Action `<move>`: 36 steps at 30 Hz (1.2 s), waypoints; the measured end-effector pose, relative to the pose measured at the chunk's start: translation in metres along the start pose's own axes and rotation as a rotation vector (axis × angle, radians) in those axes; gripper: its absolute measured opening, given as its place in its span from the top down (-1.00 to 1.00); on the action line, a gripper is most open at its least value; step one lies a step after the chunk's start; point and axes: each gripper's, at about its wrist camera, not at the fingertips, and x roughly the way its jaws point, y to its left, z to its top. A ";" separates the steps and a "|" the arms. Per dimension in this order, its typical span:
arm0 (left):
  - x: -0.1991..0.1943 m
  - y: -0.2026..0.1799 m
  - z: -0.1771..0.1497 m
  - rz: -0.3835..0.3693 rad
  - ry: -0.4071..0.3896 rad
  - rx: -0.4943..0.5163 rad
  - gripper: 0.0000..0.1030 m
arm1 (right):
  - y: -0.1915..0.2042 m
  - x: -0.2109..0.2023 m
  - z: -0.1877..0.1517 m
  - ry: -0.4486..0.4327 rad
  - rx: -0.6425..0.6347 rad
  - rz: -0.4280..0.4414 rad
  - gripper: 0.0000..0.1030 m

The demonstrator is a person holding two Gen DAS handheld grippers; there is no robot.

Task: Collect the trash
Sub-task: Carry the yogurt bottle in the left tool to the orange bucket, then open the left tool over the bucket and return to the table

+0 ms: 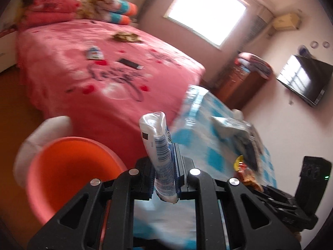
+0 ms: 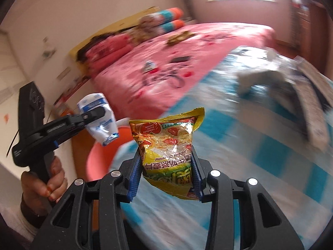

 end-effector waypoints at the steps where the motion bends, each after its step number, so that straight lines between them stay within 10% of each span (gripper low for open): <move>1: -0.002 0.015 0.001 0.035 -0.003 -0.013 0.68 | 0.009 0.006 0.003 0.009 -0.019 0.013 0.16; 10: 0.011 0.099 -0.014 0.175 0.055 -0.124 0.68 | 0.095 0.083 0.030 0.101 -0.202 0.135 0.12; 14: 0.026 0.125 -0.026 0.215 0.112 -0.161 0.58 | 0.108 0.113 0.029 0.138 -0.207 0.134 -0.32; 17: 0.028 0.135 -0.031 0.248 0.129 -0.176 -0.14 | 0.095 0.109 0.026 0.111 -0.135 0.144 -0.58; 22: 0.014 0.134 -0.030 0.275 0.021 -0.141 -0.54 | 0.052 0.081 0.021 0.022 -0.010 0.089 -0.71; 28: 0.003 0.107 -0.030 0.234 -0.104 -0.057 -0.61 | 0.023 0.039 0.005 -0.071 0.063 0.060 -0.78; 36: 0.010 0.057 -0.026 0.318 -0.045 0.104 -0.61 | -0.016 0.019 -0.024 -0.108 0.126 0.025 -0.81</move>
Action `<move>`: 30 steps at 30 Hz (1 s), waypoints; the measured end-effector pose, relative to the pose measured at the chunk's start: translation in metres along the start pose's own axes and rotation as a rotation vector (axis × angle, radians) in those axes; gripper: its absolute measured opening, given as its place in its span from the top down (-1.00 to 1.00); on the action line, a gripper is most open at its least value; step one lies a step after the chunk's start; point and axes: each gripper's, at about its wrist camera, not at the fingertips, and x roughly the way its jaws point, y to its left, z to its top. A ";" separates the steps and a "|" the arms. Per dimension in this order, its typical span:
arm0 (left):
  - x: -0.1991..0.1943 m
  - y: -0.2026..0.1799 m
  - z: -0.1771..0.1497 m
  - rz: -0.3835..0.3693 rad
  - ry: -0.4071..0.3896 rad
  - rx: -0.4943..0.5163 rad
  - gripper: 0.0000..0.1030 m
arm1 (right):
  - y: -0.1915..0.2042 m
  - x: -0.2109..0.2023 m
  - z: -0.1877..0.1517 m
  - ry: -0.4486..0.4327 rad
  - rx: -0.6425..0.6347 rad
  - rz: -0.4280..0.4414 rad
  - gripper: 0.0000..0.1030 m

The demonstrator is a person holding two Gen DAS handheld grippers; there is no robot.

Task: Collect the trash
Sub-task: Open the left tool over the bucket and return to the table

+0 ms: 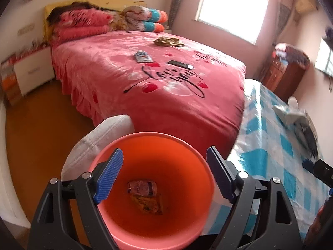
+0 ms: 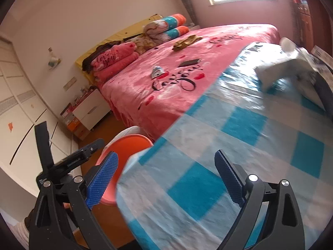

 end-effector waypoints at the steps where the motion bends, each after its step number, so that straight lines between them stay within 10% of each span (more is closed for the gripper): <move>1: -0.002 -0.009 0.001 0.002 0.001 0.024 -0.61 | -0.003 -0.001 -0.002 -0.004 0.008 0.003 -0.81; 30: -0.022 -0.145 -0.013 -0.123 0.061 0.320 -0.62 | -0.074 -0.078 -0.010 -0.176 0.118 -0.020 -0.87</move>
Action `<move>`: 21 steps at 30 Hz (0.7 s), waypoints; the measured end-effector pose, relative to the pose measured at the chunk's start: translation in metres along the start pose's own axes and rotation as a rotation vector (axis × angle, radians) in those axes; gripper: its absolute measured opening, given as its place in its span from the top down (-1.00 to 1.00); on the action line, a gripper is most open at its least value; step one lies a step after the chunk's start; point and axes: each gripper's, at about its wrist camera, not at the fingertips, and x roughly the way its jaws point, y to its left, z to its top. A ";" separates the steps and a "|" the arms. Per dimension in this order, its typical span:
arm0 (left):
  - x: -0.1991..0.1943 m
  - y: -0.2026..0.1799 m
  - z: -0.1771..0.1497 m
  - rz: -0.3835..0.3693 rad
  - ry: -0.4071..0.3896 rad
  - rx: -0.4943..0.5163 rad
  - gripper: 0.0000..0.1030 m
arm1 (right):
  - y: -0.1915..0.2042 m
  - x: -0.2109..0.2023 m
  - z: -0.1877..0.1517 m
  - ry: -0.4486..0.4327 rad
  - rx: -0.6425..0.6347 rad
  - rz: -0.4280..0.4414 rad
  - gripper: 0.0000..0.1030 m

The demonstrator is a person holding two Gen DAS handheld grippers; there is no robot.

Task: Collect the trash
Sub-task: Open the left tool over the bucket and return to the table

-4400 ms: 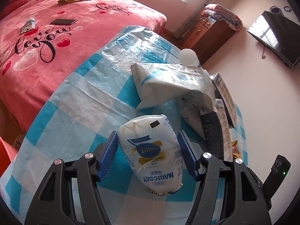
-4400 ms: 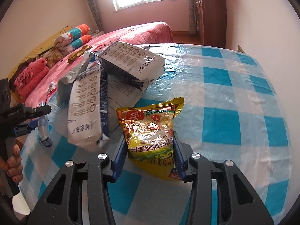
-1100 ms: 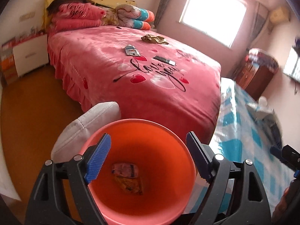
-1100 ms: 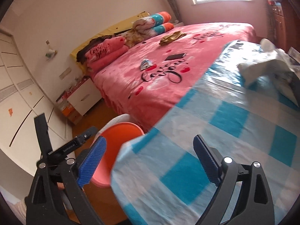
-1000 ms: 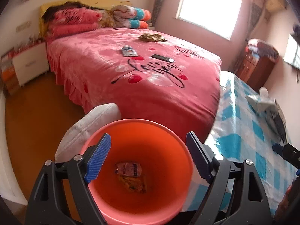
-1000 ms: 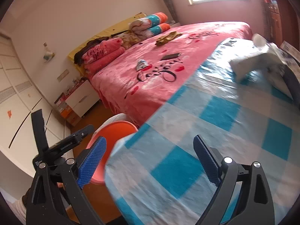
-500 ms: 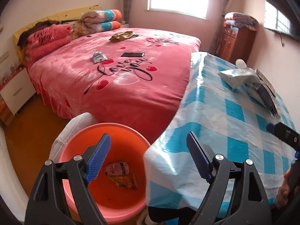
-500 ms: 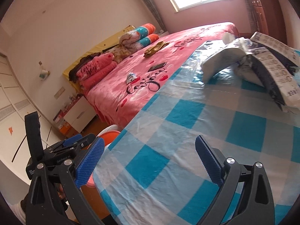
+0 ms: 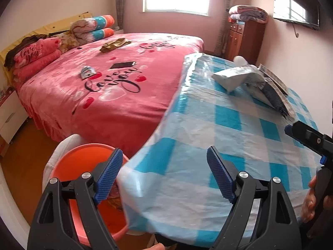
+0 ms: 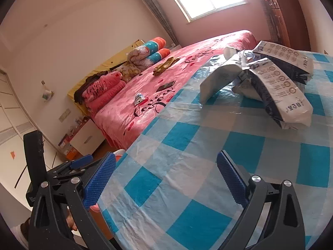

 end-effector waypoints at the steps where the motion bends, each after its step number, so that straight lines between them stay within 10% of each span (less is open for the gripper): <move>1: 0.001 -0.004 0.000 -0.007 0.002 0.004 -0.62 | -0.002 -0.002 0.000 -0.008 0.001 0.003 -0.87; 21: 0.018 -0.071 -0.001 -0.092 0.094 0.080 -0.62 | -0.057 -0.037 0.012 -0.086 0.104 0.040 -0.91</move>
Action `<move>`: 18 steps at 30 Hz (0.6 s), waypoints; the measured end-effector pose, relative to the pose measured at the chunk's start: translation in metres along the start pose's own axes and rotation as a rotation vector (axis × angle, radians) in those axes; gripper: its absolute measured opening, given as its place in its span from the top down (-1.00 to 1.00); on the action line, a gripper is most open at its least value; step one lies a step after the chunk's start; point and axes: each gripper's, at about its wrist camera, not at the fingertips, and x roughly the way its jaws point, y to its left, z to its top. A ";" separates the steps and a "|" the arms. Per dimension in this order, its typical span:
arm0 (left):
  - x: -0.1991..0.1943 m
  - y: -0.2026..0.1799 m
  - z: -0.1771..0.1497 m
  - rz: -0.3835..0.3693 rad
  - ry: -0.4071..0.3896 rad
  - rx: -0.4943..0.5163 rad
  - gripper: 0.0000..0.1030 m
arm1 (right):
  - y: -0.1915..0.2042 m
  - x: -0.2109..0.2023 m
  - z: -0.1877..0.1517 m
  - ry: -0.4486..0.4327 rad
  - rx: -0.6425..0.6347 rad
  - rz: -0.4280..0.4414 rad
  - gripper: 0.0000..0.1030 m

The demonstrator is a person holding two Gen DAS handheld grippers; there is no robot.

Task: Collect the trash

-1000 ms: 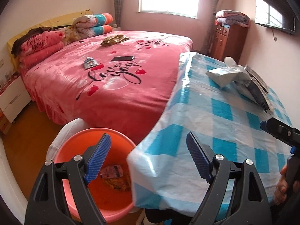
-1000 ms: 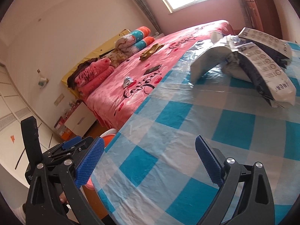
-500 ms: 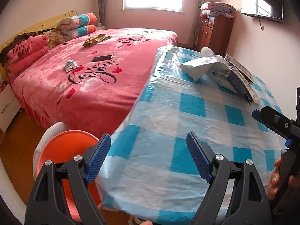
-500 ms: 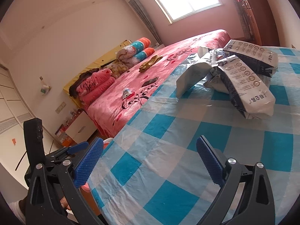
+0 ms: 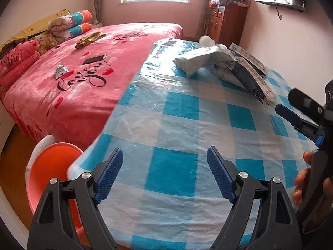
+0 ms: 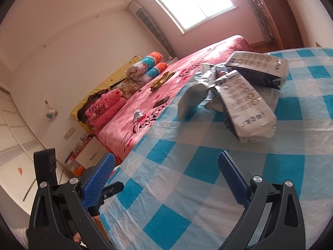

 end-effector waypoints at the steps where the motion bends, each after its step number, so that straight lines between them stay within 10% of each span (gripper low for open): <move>1: 0.002 -0.003 0.000 -0.003 0.008 0.001 -0.62 | -0.004 -0.001 0.001 0.000 0.012 0.002 -0.91; 18: 0.013 -0.053 0.082 -0.130 0.006 0.072 -0.62 | -0.049 -0.024 0.022 -0.009 0.075 -0.078 -0.90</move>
